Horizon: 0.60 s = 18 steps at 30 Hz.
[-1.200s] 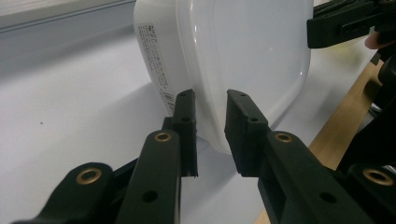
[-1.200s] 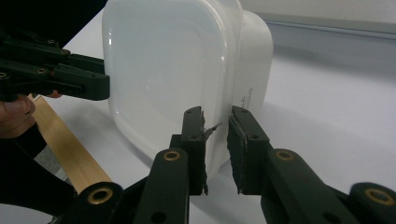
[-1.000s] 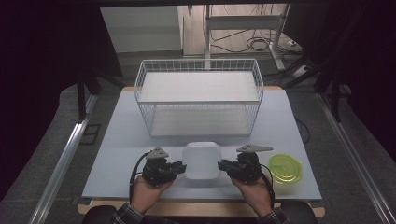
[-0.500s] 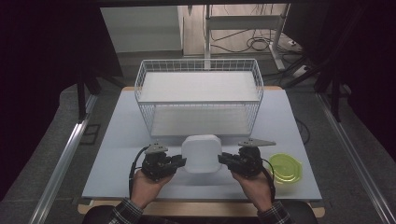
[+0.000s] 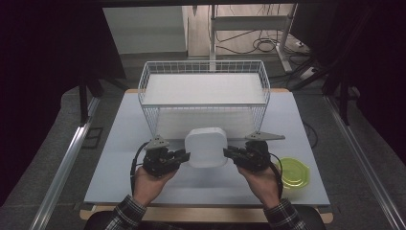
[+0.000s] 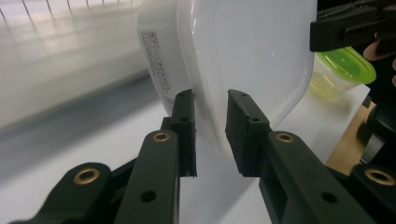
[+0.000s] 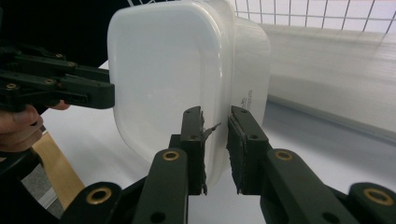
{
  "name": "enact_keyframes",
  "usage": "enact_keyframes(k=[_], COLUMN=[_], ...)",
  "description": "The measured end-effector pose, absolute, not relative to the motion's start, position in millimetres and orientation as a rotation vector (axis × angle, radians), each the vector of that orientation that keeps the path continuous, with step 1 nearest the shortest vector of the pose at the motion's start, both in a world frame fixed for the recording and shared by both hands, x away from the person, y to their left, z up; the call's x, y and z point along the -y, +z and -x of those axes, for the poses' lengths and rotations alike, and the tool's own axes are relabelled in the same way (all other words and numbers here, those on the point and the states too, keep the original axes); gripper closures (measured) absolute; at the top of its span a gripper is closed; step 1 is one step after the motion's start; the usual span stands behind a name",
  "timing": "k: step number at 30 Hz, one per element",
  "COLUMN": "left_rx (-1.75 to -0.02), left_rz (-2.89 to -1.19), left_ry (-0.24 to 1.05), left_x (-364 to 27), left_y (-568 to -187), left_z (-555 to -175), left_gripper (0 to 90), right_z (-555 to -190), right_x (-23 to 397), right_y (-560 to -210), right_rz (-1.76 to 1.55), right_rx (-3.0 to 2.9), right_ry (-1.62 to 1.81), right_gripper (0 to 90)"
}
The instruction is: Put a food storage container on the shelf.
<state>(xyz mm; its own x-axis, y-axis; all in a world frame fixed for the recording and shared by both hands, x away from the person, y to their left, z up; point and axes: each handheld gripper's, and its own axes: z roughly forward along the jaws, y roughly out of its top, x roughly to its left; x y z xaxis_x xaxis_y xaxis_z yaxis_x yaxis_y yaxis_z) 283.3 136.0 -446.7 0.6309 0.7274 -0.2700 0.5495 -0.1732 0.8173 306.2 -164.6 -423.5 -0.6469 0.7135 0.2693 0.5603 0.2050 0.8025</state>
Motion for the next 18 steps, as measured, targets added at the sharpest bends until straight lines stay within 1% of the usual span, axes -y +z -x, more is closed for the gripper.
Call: enact_keyframes(k=[10,18], left_rx=[-0.993,-0.983], left_rz=[-1.831,-1.803], left_ry=[0.263,0.284], left_x=[-139,-141], left_y=[-422,-408], left_z=[-294,-301], left_gripper=[73.2,73.2], right_z=[-315,-322], right_x=[165,162], right_y=[-409,-388], right_rz=[-1.226,-1.178], right_rx=[-2.274,-2.239], right_ry=[1.471,1.498], right_gripper=[76.8,77.1])
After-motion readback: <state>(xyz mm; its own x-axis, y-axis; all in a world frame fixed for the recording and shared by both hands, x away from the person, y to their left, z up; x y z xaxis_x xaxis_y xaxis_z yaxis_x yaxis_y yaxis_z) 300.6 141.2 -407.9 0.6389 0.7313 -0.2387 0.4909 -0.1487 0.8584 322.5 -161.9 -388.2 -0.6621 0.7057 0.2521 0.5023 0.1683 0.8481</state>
